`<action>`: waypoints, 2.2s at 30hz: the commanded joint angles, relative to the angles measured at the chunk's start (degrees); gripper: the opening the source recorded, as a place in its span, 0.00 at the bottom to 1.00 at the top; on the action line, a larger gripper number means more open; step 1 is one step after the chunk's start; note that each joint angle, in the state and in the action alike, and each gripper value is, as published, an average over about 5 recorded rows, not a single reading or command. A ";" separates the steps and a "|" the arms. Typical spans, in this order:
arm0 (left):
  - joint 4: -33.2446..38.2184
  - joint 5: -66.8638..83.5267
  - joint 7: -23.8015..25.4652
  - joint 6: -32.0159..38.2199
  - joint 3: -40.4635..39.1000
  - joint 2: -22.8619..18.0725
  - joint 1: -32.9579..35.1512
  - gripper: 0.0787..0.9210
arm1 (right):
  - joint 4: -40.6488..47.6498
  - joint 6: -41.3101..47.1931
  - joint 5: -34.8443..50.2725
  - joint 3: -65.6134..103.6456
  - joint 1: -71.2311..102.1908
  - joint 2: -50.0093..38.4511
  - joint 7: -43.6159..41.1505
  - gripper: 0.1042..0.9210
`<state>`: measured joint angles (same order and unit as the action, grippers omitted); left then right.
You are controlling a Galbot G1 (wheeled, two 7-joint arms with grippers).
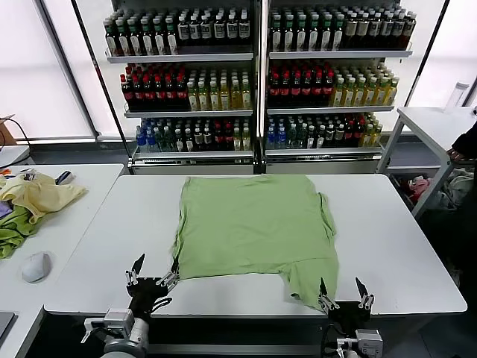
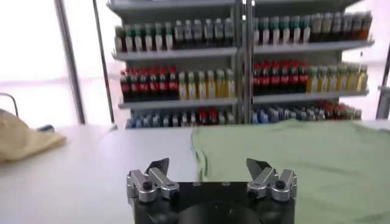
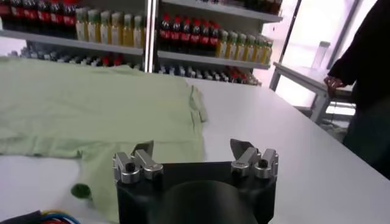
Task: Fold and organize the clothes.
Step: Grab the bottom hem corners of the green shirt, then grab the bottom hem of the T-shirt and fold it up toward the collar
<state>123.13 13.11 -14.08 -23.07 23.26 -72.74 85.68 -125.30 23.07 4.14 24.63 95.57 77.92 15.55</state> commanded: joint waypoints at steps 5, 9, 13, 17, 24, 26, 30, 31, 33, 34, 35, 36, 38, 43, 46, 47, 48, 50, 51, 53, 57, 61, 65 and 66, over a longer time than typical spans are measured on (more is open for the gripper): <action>-11.47 1.94 -2.56 -8.94 -6.00 2.16 -9.38 0.88 | 5.52 2.17 0.52 -2.85 -2.85 0.56 0.45 0.88; -13.92 2.05 -3.34 -10.06 -6.80 1.56 -11.92 0.88 | 6.95 1.09 2.31 -3.34 -4.51 0.65 0.29 0.88; -15.91 2.23 -3.57 -10.25 -7.50 1.51 -13.81 0.88 | 8.16 0.18 4.64 -3.58 -5.31 0.55 0.29 0.88; -17.11 3.54 -3.86 -10.29 -7.84 1.61 -14.42 0.87 | 9.28 0.38 6.71 -3.72 -5.60 0.18 0.71 0.84; -14.66 6.02 -3.77 -10.28 -7.91 1.77 -12.08 0.65 | 9.43 1.50 10.47 -3.62 -4.88 -0.85 1.05 0.59; -14.28 6.60 -3.74 -10.27 -7.76 1.86 -11.49 0.59 | 9.07 1.46 10.87 -3.48 -4.59 -1.16 0.92 0.52; -13.56 8.09 -3.35 -10.20 -7.30 2.31 -10.40 0.45 | 8.05 1.37 11.64 -3.05 -4.14 -1.85 0.53 0.43; -13.34 8.70 -3.19 -10.15 -7.10 2.47 -10.19 0.42 | 7.75 1.34 11.84 -2.91 -4.02 -2.06 0.40 0.40; -12.66 10.12 -2.74 -9.95 -6.59 2.85 -9.78 0.34 | 7.01 1.09 12.20 -2.52 -3.76 -2.53 0.10 0.36; -12.23 10.86 -2.47 -9.76 -6.32 3.04 -9.61 0.31 | 6.57 0.79 12.30 -2.27 -3.59 -2.81 -0.09 0.33; -11.66 11.57 -2.17 -9.52 -6.03 3.26 -9.40 0.28 | 6.07 0.44 12.38 -1.97 -3.40 -3.09 -0.29 0.31; -11.09 12.16 -1.88 -9.25 -5.73 3.49 -9.20 0.24 | 5.43 -0.04 12.41 -1.62 -3.19 -3.39 -0.54 0.29; -9.72 13.24 -1.42 -8.55 -5.10 3.98 -8.81 0.18 | 3.91 -1.07 12.36 -0.84 -2.79 -4.02 -1.07 0.24; -5.66 16.14 -1.10 -6.97 -3.31 5.36 -8.33 0.04 | -0.23 -3.40 12.22 1.22 -2.66 -5.64 -2.19 0.11; -3.35 17.95 -0.93 -6.49 -2.62 6.44 -8.37 0.03 | -1.86 -4.53 12.23 2.29 -3.32 -6.74 -2.58 0.05; -2.77 18.34 -0.85 -6.35 -2.50 6.83 -8.44 0.03 | -2.18 -4.86 12.23 2.57 -3.62 -7.05 -2.65 0.04; -2.20 18.68 -0.76 -6.22 -2.41 7.23 -8.54 0.03 | -2.40 -5.20 12.23 2.83 -4.04 -7.35 -2.70 0.04; -1.37 19.03 -0.56 -6.04 -2.32 8.11 -8.91 0.03 | -2.48 -5.68 12.23 3.28 -5.10 -7.87 -2.80 0.03; -1.06 19.21 -0.43 -5.94 -2.30 8.62 -9.21 0.03 | -2.23 -5.84 12.24 3.51 -5.85 -8.18 -2.85 0.03; -0.80 19.49 -0.18 -5.81 -2.36 9.66 -10.04 0.03 | -1.34 -6.01 12.25 3.86 -7.59 -8.81 -2.95 0.03; -2.15 19.85 0.20 -5.61 -2.93 11.47 -12.81 0.03 | 2.35 -6.10 12.35 3.49 -12.74 -10.34 -3.02 0.03; -5.92 19.92 0.27 -5.32 -4.17 12.68 -16.63 0.03 | 6.36 -5.82 12.96 1.90 -18.92 -11.70 -2.91 0.03; -10.44 19.09 -0.23 -5.25 -6.71 13.10 -19.88 0.03 | 9.77 -4.63 13.92 -0.44 -24.92 -12.58 -2.88 0.03; -11.43 18.76 -0.46 -5.25 -7.40 13.06 -20.62 0.03 | 10.70 -4.24 13.98 -1.05 -26.08 -12.77 -2.92 0.03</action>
<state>116.65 31.64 -14.36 -28.60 18.19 -61.50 70.52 -119.64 18.71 17.41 25.34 79.62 66.83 12.71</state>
